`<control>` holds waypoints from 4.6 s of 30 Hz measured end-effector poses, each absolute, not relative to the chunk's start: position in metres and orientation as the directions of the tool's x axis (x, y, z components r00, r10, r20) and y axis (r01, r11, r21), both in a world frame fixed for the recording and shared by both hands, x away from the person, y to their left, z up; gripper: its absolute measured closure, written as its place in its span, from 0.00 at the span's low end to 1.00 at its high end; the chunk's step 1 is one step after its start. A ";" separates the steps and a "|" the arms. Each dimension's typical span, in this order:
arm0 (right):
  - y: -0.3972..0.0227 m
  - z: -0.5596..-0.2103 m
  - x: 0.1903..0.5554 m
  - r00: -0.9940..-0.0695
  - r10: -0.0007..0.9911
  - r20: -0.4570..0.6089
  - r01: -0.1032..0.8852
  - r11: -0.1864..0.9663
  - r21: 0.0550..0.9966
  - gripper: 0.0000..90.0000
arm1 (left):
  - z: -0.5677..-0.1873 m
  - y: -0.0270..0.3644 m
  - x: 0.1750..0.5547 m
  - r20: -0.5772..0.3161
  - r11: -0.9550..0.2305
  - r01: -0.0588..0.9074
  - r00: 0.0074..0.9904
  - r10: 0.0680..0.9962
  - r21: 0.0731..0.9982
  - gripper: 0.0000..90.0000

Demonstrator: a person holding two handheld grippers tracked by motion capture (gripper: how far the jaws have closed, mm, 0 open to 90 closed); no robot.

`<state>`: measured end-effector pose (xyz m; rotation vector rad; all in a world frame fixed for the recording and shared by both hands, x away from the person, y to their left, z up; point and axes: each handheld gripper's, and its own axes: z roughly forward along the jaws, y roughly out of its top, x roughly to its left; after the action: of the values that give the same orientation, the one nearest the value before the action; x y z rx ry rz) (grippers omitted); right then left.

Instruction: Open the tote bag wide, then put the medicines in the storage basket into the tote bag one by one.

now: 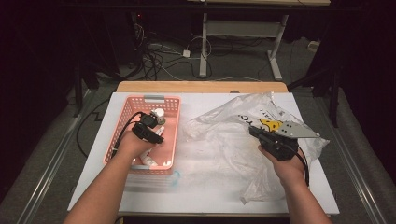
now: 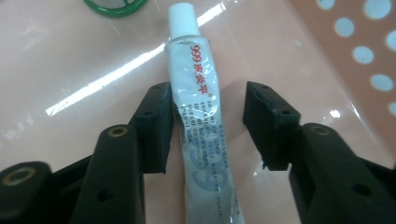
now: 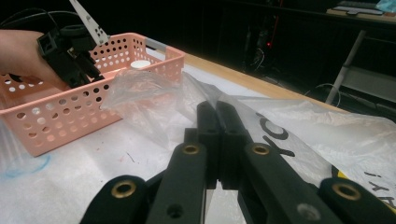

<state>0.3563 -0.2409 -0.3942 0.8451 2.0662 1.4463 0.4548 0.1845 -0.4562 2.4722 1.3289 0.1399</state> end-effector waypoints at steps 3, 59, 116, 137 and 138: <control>-0.238 -0.395 0.356 -0.702 0.711 -0.037 0.213 0.259 0.942 1.00 | -0.456 0.186 0.454 -0.070 -0.501 0.801 0.550 0.832 0.329 0.73; -0.241 -0.390 0.352 -0.709 0.704 -0.037 0.189 0.241 0.952 1.00 | -0.425 0.198 0.431 -0.056 -0.457 0.676 0.591 0.804 0.578 0.75; -0.241 -0.386 0.358 -0.719 0.695 -0.022 0.184 0.221 0.958 1.00 | -0.382 0.181 0.390 -0.099 -0.324 0.498 0.649 0.754 0.804 0.75; -0.240 -0.383 0.356 -0.729 0.684 -0.025 0.176 0.223 0.959 1.00 | -0.370 0.111 0.353 -0.094 -0.371 0.410 0.766 0.636 0.833 0.75; -0.240 -0.383 0.356 -0.731 0.682 -0.029 0.175 0.228 0.958 1.00 | -0.371 0.108 0.353 -0.090 -0.378 0.407 0.769 0.632 0.832 0.75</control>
<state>0.3558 -0.2397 -0.3832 0.7863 2.0611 1.5175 0.3532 0.1079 -0.3713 2.0211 0.7798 0.3018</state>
